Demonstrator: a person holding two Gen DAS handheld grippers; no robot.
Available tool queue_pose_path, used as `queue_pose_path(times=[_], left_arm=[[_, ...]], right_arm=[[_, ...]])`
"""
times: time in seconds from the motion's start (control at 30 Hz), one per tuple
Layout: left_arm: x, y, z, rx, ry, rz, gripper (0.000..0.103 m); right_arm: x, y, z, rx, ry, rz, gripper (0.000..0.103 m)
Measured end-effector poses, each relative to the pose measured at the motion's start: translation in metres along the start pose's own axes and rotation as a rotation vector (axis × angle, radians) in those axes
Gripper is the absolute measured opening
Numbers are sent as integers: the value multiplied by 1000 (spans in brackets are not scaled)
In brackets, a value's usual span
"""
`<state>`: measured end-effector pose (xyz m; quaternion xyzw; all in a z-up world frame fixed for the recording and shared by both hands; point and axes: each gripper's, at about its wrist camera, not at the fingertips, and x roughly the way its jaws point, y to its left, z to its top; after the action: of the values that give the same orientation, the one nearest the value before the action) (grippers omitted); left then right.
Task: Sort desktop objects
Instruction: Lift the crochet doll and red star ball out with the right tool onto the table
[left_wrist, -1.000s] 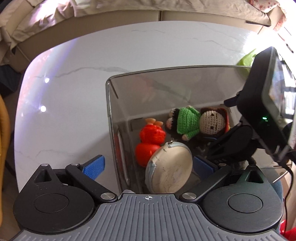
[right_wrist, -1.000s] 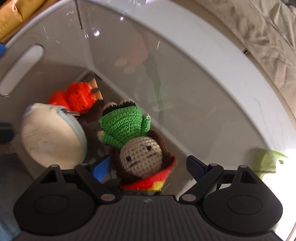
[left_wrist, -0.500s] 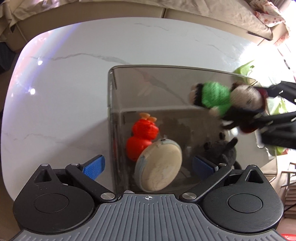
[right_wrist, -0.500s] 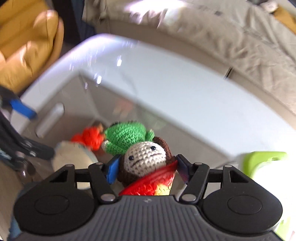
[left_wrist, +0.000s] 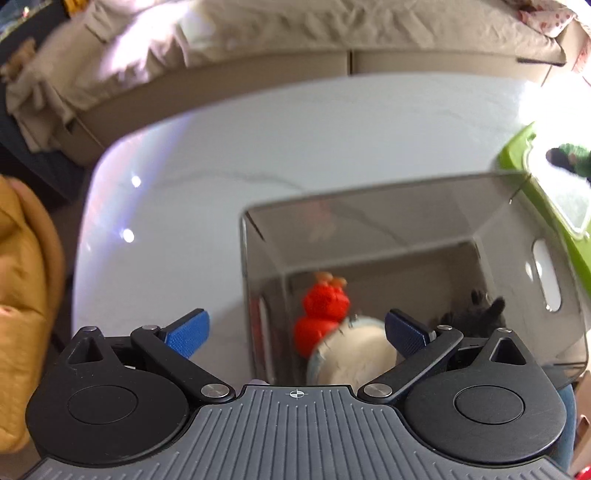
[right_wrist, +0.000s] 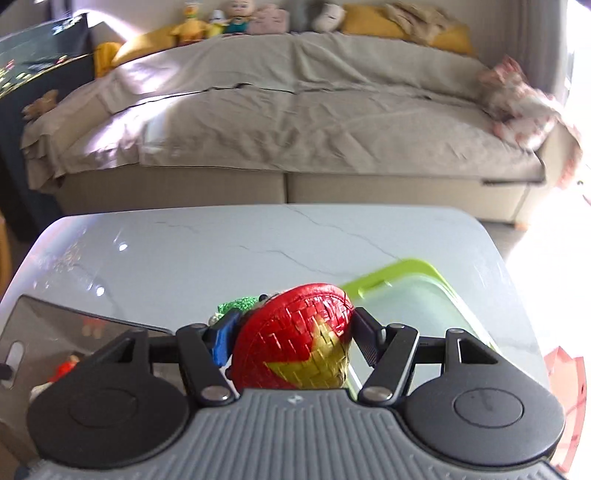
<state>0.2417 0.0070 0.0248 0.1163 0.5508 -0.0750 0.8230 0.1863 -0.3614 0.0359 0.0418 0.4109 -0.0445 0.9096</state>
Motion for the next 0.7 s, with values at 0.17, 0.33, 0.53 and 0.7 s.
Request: queue_pose_path(times=[0.17, 0.33, 0.53, 0.7], left_arm=[[19, -20, 3, 5, 141, -144, 103], [59, -36, -5, 24, 233, -89, 103], [82, -39, -9, -4, 271, -100, 103], [102, -46, -7, 15, 297, -78, 103]], right_arm=[[52, -24, -32, 143, 40, -34, 66], [92, -26, -66, 258, 95, 6, 66], [96, -7, -77, 166, 93, -8, 69], [86, 11, -74, 84, 90, 16, 75]])
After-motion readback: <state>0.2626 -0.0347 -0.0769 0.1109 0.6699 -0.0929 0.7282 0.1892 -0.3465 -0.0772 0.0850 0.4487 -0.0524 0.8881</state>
